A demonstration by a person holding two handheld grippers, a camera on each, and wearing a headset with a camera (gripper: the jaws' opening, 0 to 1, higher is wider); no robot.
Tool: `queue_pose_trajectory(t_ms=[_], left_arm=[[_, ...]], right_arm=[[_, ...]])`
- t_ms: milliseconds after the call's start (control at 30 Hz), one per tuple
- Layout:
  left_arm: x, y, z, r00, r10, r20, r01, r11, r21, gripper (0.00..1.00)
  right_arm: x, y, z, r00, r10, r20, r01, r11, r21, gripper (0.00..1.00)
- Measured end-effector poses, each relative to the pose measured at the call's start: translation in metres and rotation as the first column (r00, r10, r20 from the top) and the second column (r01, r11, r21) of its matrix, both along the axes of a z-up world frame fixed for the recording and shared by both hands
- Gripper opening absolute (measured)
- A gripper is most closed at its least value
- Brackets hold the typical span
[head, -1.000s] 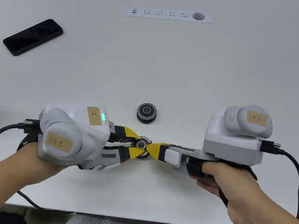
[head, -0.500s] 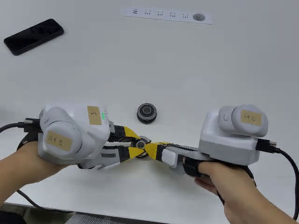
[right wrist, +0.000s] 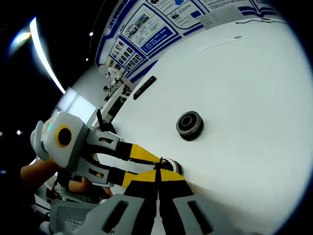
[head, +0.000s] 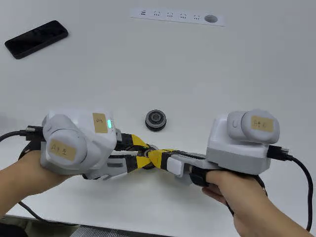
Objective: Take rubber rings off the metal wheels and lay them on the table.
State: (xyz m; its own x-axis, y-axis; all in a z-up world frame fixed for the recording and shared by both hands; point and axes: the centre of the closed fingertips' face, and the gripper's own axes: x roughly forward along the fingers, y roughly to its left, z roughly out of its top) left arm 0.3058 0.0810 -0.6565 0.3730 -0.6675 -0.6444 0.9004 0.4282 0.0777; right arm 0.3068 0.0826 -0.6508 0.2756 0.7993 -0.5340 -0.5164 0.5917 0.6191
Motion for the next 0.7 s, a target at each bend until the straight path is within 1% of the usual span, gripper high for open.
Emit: queue_pose_trajectory(t_ms=[67, 133, 400, 500, 567, 600, 700], left_arm=[[-0.0001, -0.0001, 0.0, 1.0, 0.002, 0.001, -0.002, 1.0, 0.001, 0.12], [-0.0002, -0.0003, 0.0002, 1.0, 0.004, 0.001, -0.004, 1.0, -0.001, 0.12], [-0.0005, -0.0007, 0.0004, 1.0, 0.006, 0.002, -0.006, 1.0, 0.002, 0.12], [-0.0007, -0.0006, 0.0006, 1.0, 0.012, 0.008, -0.012, 1.0, -0.002, 0.12], [-0.0008, -0.0005, 0.0007, 1.0, 0.017, 0.011, -0.017, 1.0, -0.003, 0.12], [-0.0007, -0.0004, 0.0008, 1.0, 0.023, 0.011, -0.023, 1.0, -0.004, 0.12], [-0.0008, -0.0001, 0.0011, 0.999, 0.039, 0.01, -0.039, 0.999, -0.009, 0.12]], right_arm=[[0.002, 0.0008, 0.0037, 0.999, -0.021, -0.024, 0.022, 0.999, 0.04, 0.0], [0.0015, -0.0006, 0.0036, 1.0, -0.022, -0.021, 0.023, 0.999, 0.036, 0.0], [-0.0007, 0.0003, 0.0044, 0.999, -0.03, -0.038, 0.032, 0.998, 0.049, 0.01], [-0.0004, -0.0008, 0.0053, 0.997, -0.05, -0.065, 0.054, 0.997, 0.062, 0.01], [-0.0012, -0.0007, 0.0046, 0.995, -0.05, -0.082, 0.056, 0.996, 0.074, 0.01], [-0.001, -0.0013, 0.0051, 0.993, -0.073, -0.096, 0.081, 0.994, 0.08, 0.01], [-0.0022, -0.0023, 0.0043, 0.99, -0.081, -0.114, 0.091, 0.992, 0.085, 0.01]])
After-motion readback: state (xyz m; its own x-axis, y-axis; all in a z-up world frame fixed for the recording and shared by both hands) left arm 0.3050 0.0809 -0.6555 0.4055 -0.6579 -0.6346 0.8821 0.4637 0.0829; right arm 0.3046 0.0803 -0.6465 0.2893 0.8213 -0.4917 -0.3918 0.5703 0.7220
